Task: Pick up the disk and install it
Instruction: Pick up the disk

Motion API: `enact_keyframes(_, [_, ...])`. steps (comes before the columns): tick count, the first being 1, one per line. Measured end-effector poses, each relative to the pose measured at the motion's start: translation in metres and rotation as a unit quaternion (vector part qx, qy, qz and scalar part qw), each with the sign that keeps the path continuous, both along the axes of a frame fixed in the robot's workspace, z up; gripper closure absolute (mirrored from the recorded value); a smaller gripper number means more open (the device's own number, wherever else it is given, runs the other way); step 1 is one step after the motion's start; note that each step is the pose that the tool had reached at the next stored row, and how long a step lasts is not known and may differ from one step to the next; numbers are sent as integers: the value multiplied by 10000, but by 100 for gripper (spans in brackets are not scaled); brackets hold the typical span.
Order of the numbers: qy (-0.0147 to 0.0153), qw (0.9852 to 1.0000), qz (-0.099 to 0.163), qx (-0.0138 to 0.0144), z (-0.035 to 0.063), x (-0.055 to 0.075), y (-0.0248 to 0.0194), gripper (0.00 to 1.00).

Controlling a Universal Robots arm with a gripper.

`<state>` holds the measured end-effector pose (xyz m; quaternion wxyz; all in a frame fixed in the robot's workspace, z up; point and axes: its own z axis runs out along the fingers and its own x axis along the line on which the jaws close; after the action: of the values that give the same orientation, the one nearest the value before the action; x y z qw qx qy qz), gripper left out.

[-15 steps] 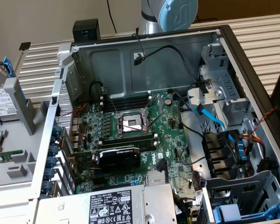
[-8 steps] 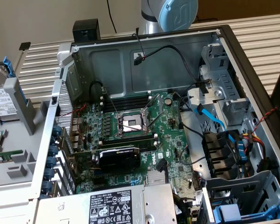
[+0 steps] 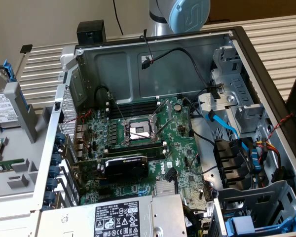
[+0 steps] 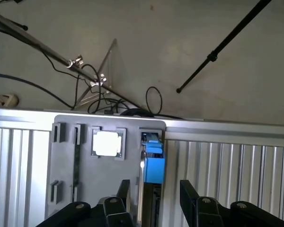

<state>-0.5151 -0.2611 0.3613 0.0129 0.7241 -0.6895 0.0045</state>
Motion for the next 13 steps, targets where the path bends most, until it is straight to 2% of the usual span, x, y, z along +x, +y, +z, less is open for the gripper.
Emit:
enact_keyframes(6, [-1, 10000, 0, 87, -92, 26, -55, 46])
enact_keyframes(13, [1, 9998, 0, 201, -202, 28, -133, 46])
